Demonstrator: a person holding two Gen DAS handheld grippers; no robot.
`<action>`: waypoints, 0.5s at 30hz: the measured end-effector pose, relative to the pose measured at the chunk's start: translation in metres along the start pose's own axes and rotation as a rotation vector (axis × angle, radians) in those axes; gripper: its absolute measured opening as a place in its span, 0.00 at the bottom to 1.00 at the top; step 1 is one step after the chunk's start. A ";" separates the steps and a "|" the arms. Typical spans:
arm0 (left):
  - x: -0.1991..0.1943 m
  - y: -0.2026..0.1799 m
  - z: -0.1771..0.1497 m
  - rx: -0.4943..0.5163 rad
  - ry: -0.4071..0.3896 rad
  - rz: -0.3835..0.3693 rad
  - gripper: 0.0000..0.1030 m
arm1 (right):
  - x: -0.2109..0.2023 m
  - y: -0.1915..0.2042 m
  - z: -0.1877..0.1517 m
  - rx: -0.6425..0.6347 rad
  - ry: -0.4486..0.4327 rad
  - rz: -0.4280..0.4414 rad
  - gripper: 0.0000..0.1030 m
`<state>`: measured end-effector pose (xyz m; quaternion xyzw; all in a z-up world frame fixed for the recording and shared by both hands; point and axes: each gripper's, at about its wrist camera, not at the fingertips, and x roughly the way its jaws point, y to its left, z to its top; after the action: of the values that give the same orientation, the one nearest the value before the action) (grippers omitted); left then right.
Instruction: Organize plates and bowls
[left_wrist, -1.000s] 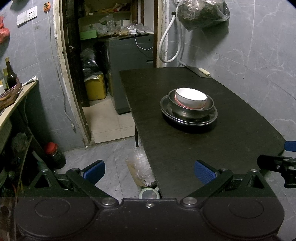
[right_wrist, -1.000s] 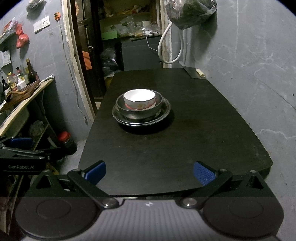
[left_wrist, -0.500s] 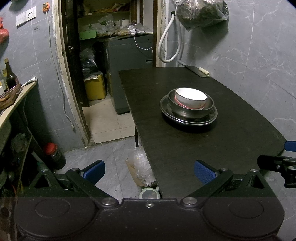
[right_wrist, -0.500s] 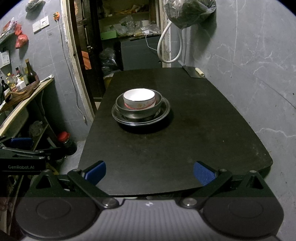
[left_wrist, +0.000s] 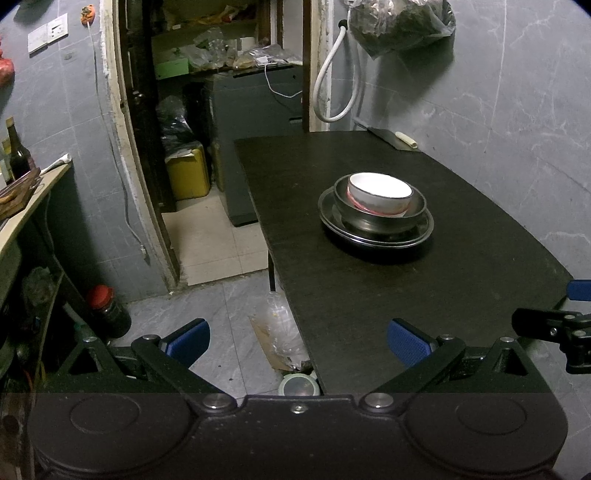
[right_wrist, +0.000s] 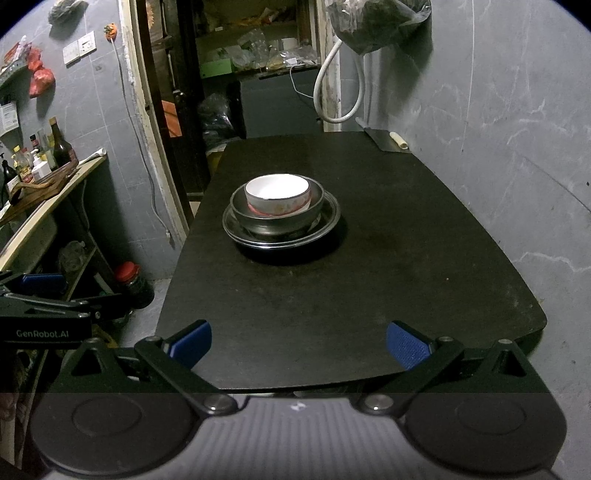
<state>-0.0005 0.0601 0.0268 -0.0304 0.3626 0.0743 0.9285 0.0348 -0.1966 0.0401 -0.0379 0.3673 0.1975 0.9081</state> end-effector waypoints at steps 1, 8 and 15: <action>0.000 0.000 0.000 0.001 0.001 0.000 0.99 | 0.000 0.000 0.000 0.001 0.001 0.000 1.00; 0.001 0.000 0.000 0.000 0.003 -0.003 0.99 | 0.002 0.000 0.001 0.006 0.007 -0.002 1.00; 0.006 0.002 -0.001 -0.014 0.016 -0.008 0.99 | 0.004 -0.001 0.002 0.014 0.011 -0.009 1.00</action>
<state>0.0031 0.0629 0.0221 -0.0387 0.3691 0.0727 0.9257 0.0390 -0.1955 0.0386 -0.0342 0.3735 0.1908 0.9072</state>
